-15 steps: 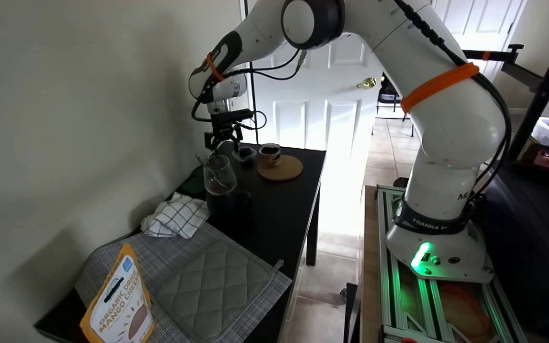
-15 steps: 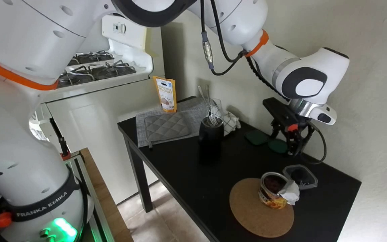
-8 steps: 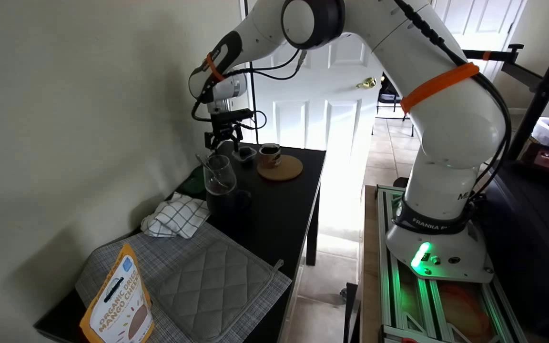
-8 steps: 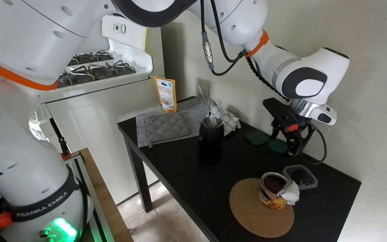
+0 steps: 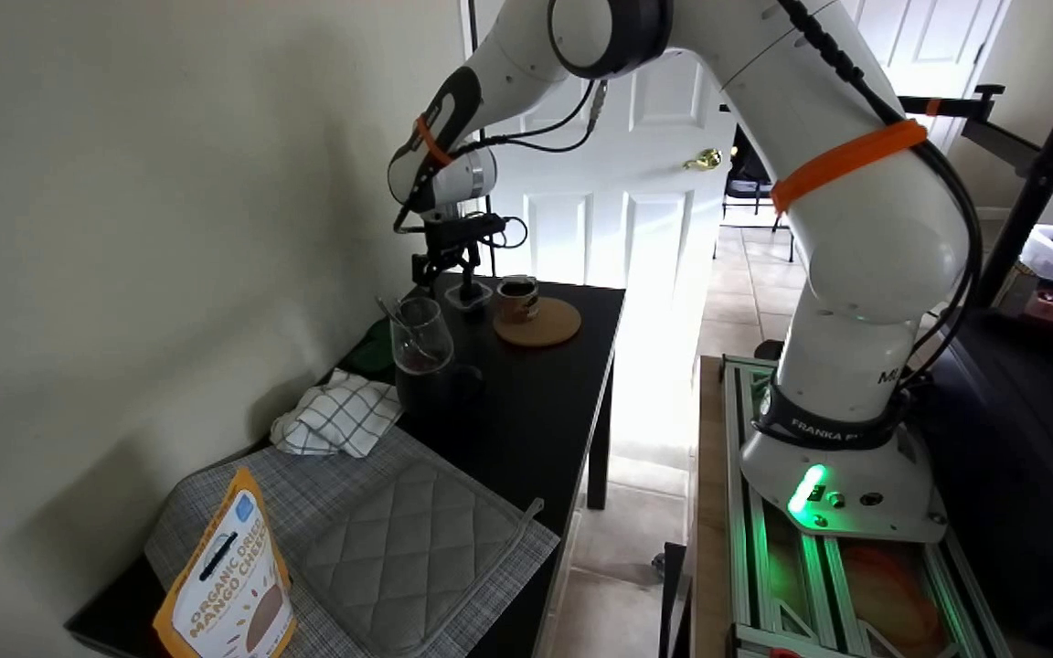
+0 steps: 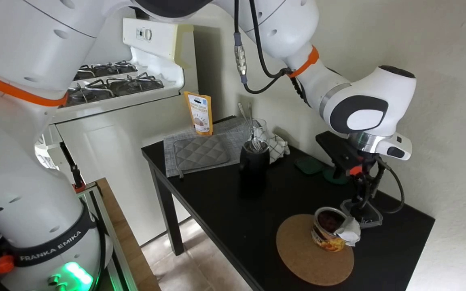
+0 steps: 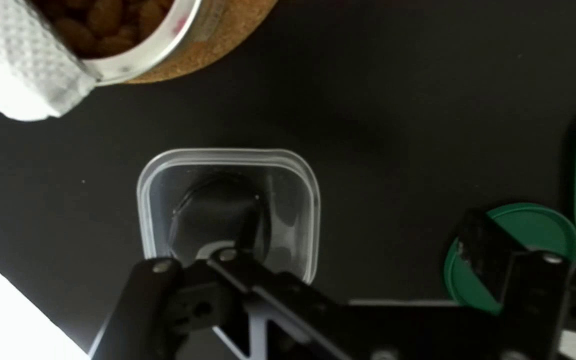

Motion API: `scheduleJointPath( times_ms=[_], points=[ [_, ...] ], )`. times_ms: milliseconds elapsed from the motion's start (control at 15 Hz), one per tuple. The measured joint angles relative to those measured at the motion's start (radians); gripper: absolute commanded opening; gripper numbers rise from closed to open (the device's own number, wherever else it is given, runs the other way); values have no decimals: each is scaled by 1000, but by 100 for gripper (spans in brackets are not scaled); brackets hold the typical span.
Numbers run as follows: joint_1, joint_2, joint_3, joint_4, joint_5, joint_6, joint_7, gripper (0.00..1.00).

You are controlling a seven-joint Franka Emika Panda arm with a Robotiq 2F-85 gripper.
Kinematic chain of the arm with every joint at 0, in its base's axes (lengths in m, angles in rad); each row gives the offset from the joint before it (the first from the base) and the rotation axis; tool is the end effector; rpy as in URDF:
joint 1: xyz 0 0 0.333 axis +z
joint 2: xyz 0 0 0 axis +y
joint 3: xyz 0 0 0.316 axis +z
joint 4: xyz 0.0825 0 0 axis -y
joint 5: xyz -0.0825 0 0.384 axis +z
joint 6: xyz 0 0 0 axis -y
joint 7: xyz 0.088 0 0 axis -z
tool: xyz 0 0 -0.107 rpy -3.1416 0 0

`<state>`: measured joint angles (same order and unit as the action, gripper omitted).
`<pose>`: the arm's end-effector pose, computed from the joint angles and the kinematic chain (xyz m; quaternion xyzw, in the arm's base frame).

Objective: Remove the black object from the clear bowl and put it on the counter.

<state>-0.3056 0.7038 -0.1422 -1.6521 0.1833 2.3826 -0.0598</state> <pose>0.6267 -0.2863 0.2067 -0.9705 0.2395 -0.0225 0.0133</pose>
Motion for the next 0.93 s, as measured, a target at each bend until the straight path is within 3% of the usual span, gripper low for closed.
scheduleJointPath(
  times_ms=[333, 933],
  points=[
    [1, -109, 3, -159, 7, 206, 6, 100],
    [6, -117, -50, -192, 5, 223, 176, 100]
  ],
)
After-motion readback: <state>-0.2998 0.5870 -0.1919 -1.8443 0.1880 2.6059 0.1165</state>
